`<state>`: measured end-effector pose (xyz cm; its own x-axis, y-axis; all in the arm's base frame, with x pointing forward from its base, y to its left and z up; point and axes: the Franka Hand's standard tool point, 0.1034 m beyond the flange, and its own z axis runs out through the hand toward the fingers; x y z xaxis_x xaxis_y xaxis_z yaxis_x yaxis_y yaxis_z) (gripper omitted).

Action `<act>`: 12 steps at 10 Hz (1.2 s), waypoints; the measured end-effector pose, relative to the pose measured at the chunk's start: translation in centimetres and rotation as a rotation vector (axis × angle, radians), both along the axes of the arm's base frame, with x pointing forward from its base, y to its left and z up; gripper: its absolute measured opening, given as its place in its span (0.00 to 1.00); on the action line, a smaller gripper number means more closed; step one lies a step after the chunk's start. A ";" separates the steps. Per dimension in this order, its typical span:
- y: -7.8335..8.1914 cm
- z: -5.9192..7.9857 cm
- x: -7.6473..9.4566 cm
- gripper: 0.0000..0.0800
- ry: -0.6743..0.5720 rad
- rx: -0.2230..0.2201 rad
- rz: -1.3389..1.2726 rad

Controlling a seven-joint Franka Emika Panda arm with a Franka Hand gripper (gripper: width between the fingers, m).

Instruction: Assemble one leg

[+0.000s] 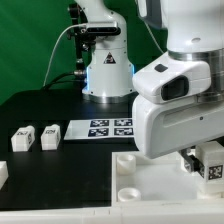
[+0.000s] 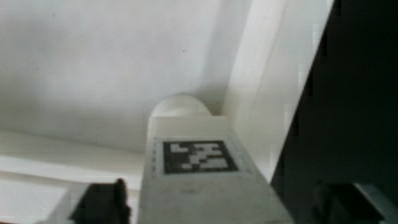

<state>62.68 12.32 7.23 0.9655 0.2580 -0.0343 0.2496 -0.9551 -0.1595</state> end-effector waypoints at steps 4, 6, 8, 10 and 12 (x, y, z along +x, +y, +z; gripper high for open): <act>-0.5 -0.1 0.1 0.37 -0.002 -0.004 -0.007; -0.8 -0.3 0.5 0.37 -0.002 -0.002 -0.199; -0.7 -0.3 0.5 0.37 0.060 -0.043 -0.679; -0.3 -0.3 0.4 0.37 0.102 -0.070 -0.976; -0.1 -0.4 0.3 0.37 0.123 -0.083 -1.140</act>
Offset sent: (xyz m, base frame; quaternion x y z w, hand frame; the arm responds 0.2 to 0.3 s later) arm 0.0000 0.0000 0.0000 0.0000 0.0000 0.0000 1.0000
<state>62.98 12.22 6.82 0.6256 -0.7708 -0.1202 -0.7792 -0.6248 -0.0489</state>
